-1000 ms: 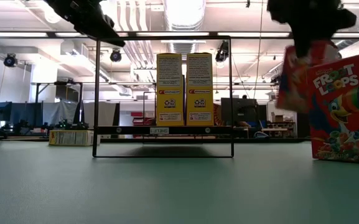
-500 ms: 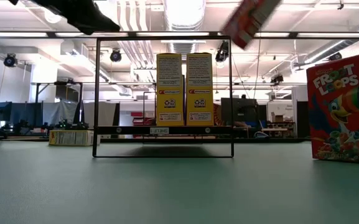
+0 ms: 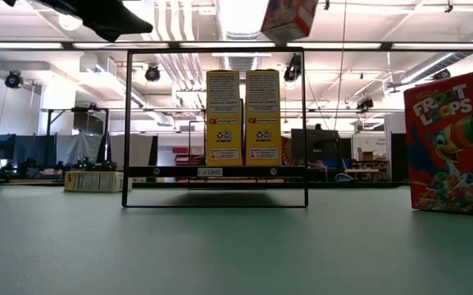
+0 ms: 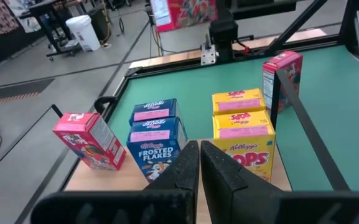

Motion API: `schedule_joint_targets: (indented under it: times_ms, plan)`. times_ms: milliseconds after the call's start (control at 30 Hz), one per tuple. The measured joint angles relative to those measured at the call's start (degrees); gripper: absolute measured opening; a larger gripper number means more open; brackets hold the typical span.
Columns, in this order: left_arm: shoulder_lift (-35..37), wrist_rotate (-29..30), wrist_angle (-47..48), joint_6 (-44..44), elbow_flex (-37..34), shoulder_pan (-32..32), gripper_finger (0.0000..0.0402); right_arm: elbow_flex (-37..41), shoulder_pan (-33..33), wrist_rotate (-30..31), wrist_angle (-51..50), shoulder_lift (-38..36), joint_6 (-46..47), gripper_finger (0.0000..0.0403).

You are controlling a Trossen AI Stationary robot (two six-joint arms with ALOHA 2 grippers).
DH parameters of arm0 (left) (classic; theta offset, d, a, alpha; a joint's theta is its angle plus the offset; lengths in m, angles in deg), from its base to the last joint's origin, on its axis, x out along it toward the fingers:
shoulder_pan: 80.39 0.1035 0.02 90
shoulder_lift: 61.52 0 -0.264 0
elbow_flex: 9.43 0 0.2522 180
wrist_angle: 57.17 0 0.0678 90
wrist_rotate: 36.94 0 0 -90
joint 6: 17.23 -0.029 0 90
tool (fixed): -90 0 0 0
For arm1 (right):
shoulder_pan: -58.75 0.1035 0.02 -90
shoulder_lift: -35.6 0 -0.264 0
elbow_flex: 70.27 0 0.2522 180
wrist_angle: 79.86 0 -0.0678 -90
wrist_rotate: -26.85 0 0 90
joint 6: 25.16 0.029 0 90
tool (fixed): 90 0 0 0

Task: Stack cereal on shelf
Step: Put the top red cereal box on the shelf aligned with the other red cereal box

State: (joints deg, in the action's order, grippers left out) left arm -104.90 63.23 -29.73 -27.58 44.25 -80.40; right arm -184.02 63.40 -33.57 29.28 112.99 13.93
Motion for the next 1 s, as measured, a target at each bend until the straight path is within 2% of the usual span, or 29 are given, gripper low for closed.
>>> schedule_joint_targets:
  times_ms: [233, 767, 1000]
  plan:
    - [-0.28, 0.00, -0.09, -0.04, 0.00, 0.00, 0.0000, -5.45, -2.93, -2.64, 0.50, 6.49, -5.05, 0.0139]
    - [1.24, -0.02, -1.26, -0.06, 0.00, 0.00, 0.0000, -23.88, -9.42, -3.10, 2.73, 26.58, -19.68, 0.0135]
    - [2.80, -0.02, -1.30, 0.37, -0.27, 0.00, 0.0000, -26.29, -13.02, -3.06, 8.22, 33.41, -23.97, 0.0138]
